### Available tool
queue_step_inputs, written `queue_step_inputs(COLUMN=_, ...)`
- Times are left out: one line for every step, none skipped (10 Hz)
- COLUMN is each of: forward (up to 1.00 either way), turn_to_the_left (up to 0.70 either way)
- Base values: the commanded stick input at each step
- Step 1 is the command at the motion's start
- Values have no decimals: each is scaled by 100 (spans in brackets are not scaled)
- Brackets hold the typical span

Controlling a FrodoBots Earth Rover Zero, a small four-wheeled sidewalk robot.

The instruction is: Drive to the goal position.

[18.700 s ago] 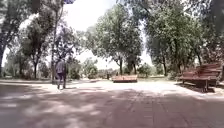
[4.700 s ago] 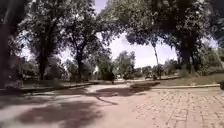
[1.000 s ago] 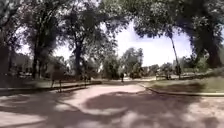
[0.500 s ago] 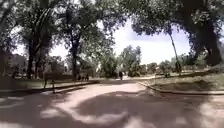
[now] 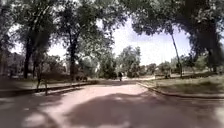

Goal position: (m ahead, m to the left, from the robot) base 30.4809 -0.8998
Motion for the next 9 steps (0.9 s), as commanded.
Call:
queue_step_inputs(forward=70, turn_to_the_left=0)
queue_step_inputs(forward=70, turn_to_the_left=0)
queue_step_inputs(forward=70, turn_to_the_left=0)
queue_step_inputs(forward=70, turn_to_the_left=0)
queue_step_inputs(forward=70, turn_to_the_left=0)
queue_step_inputs(forward=70, turn_to_the_left=0)
queue_step_inputs(forward=70, turn_to_the_left=0)
queue_step_inputs(forward=70, turn_to_the_left=0)
queue_step_inputs(forward=70, turn_to_the_left=0)
